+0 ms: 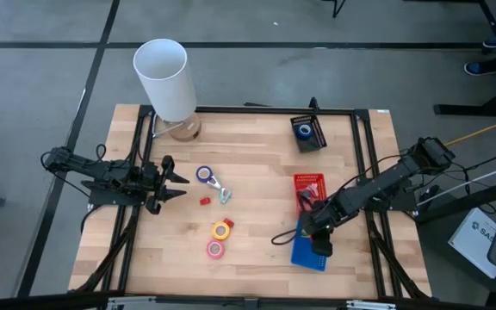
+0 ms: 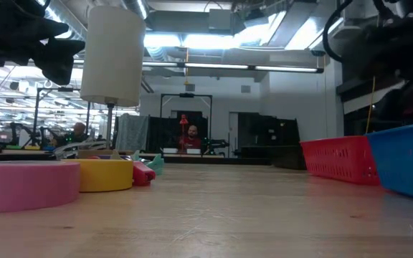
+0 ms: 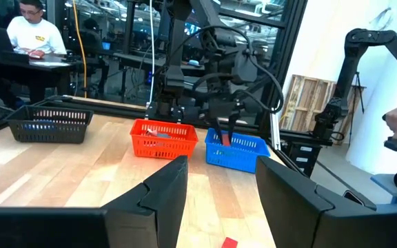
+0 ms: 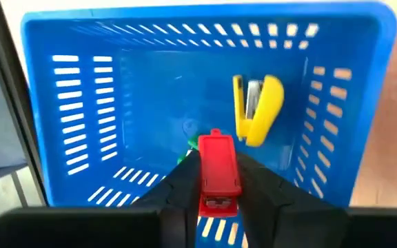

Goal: Pick and place Stapler, Stapler remover, tape
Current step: Put the top right red stapler into the blue basket, then put the bottom red stapler into the blue basket

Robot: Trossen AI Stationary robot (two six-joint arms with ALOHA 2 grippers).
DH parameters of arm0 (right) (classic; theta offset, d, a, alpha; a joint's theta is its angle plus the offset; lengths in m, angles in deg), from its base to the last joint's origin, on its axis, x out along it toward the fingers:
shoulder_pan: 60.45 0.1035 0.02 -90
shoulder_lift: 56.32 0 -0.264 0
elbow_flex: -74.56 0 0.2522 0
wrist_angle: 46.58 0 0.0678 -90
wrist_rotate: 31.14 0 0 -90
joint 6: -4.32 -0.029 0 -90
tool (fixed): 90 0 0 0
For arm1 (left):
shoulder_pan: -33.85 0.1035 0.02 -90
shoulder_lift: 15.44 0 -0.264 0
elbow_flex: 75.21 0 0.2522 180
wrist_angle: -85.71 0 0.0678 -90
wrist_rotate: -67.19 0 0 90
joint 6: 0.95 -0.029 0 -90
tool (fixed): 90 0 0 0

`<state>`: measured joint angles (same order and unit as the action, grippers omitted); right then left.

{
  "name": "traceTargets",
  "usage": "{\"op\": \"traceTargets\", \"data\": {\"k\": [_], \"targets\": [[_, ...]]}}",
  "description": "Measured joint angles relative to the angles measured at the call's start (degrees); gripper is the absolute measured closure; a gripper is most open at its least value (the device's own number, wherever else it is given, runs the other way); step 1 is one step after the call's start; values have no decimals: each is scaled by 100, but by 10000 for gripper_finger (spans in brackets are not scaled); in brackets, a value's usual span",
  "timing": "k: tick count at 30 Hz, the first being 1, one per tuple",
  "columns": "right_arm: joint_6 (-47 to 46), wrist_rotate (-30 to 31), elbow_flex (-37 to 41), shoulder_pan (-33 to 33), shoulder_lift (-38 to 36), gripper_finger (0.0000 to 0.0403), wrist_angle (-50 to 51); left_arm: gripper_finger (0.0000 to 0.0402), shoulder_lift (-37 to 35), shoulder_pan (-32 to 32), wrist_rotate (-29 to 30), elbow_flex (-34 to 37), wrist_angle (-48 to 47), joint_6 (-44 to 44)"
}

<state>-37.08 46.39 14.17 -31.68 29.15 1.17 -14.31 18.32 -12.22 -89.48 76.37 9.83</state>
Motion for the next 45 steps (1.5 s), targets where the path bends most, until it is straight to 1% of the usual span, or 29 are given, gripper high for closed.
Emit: {"op": "traceTargets", "data": {"k": [3,10,12,17,20,23,29,32,34,36,38,40,41,42,45], "targets": [[288,-21,-24,-71,0,302,-81,233,-1,-2,0,1,0,0],[295,-106,-31,-340,0,241,-58,233,0,-1,0,0,0,0],[280,-357,-31,-445,0,222,-51,233,0,-2,0,1,0,0],[259,-1330,-31,-715,0,183,-49,233,0,-1,0,1,0,0],[286,-1423,-31,-853,0,175,-49,233,-2,0,0,0,0,0],[490,-1414,-132,-975,2,177,15,233,0,-1,0,2,0,0],[1274,-1404,-832,-1025,2,186,266,233,0,0,0,2,0,0],[1981,-1027,-1214,-1024,2,187,356,233,-1,0,0,0,0,0],[2679,-522,-1412,-1025,2,188,347,233,0,-2,0,2,0,0],[3441,206,-1530,-1025,2,188,211,233,0,-2,0,1,0,0],[4272,1044,-1548,-1025,2,188,-164,233,0,-1,0,2,0,0],[5104,1785,-1495,-1027,2,188,-868,233,-1,0,0,2,0,0],[5491,2061,-1456,-1051,6,188,-1259,233,0,-2,0,2,0,0],[5800,2186,-1429,-1085,41,188,-1632,233,-1,0,0,1,0,0],[6320,2167,-1410,-1242,245,188,-2529,233,-1,0,0,0,0,0]]}}
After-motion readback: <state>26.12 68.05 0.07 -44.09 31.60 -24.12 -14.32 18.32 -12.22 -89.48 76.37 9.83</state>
